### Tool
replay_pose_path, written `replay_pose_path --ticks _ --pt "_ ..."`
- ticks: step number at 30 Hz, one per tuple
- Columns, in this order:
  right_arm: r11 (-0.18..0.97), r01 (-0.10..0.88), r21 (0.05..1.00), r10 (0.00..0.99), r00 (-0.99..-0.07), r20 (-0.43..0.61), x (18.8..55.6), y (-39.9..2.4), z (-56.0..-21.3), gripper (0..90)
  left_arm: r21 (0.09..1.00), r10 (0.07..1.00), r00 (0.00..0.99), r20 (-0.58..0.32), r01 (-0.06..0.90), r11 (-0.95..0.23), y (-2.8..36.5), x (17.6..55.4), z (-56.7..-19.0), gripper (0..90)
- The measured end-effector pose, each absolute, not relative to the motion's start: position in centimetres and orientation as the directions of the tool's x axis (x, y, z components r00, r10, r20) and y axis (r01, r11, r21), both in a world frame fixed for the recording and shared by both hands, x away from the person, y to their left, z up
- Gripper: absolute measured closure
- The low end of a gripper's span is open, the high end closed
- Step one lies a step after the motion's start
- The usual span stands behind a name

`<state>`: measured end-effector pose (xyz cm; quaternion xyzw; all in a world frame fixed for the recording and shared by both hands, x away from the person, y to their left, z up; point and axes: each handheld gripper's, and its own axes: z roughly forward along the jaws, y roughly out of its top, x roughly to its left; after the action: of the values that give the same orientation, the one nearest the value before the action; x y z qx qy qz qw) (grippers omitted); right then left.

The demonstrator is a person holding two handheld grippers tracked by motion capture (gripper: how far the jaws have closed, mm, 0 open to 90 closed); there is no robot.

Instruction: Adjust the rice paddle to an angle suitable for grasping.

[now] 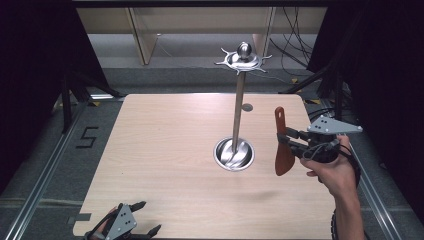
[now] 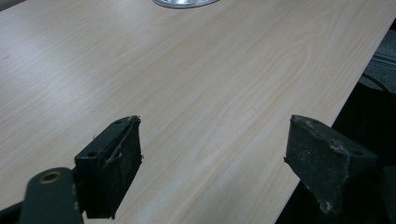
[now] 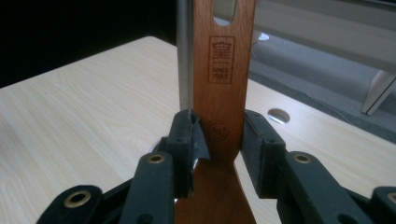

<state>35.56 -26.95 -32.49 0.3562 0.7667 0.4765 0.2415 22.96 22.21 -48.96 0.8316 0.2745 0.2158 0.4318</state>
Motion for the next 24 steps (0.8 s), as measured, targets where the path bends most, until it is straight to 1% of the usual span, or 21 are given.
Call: replay_pose_path --ticks 2,4,5,9,13,14,15,16,18,20,22,24 --pt "0.311 0.288 0.905 0.764 -0.643 -0.058 35.6 -26.9 -31.8 67.1 0.840 0.647 0.754 0.118 0.272 -0.470 22.2 22.9 -49.0 17.7" --pt "0.290 0.286 0.913 0.767 -0.641 -0.043 35.5 -26.7 -31.3 67.1 0.837 0.644 0.755 0.120 0.272 -0.475 22.2 22.9 -49.0 17.7" --pt "0.284 0.250 0.926 0.762 -0.644 -0.060 35.5 -26.6 -30.7 67.1 0.834 0.632 0.762 0.141 0.253 -0.491 22.3 23.1 -49.0 17.7" --pt "0.258 0.248 0.934 0.753 -0.658 -0.033 35.3 -26.3 -29.9 67.1 0.839 0.648 0.751 0.126 0.268 -0.474 22.3 23.0 -49.0 17.7" --pt "0.262 0.215 0.941 0.740 -0.670 -0.053 35.3 -26.1 -29.1 67.1 0.831 0.642 0.757 0.123 0.275 -0.483 22.3 23.0 -49.0 17.7" --pt "0.259 0.222 0.940 0.738 -0.674 -0.044 35.3 -26.1 -28.9 67.1 0.836 0.647 0.752 0.128 0.269 -0.479 22.3 23.0 -49.0 17.6" --pt "0.259 0.204 0.944 0.739 -0.672 -0.058 35.4 -26.0 -28.7 67.1 0.836 0.648 0.751 0.130 0.268 -0.478 22.3 23.0 -49.0 17.6" --pt "0.252 0.214 0.944 0.743 -0.668 -0.047 35.3 -25.9 -28.5 67.1 0.836 0.648 0.751 0.130 0.268 -0.478 22.3 23.0 -49.0 17.7" --pt "0.257 0.202 0.945 0.738 -0.673 -0.057 35.5 -25.8 -27.9 67.1 0.831 0.643 0.757 0.117 0.280 -0.481 22.3 23.0 -49.0 17.7" --pt "0.247 0.193 0.949 0.730 -0.681 -0.052 35.8 -25.6 -27.5 67.1 0.835 0.645 0.753 0.132 0.267 -0.482 22.3 23.0 -49.0 17.7" --pt "0.239 0.197 0.951 0.727 -0.685 -0.041 36.0 -25.4 -27.1 67.1 0.838 0.648 0.751 0.127 0.269 -0.475 22.3 23.0 -49.0 17.7" --pt "0.243 0.184 0.953 0.730 -0.681 -0.055 36.1 -25.4 -26.8 67.1 0.836 0.645 0.754 0.126 0.270 -0.478 22.3 23.0 -49.0 17.7"
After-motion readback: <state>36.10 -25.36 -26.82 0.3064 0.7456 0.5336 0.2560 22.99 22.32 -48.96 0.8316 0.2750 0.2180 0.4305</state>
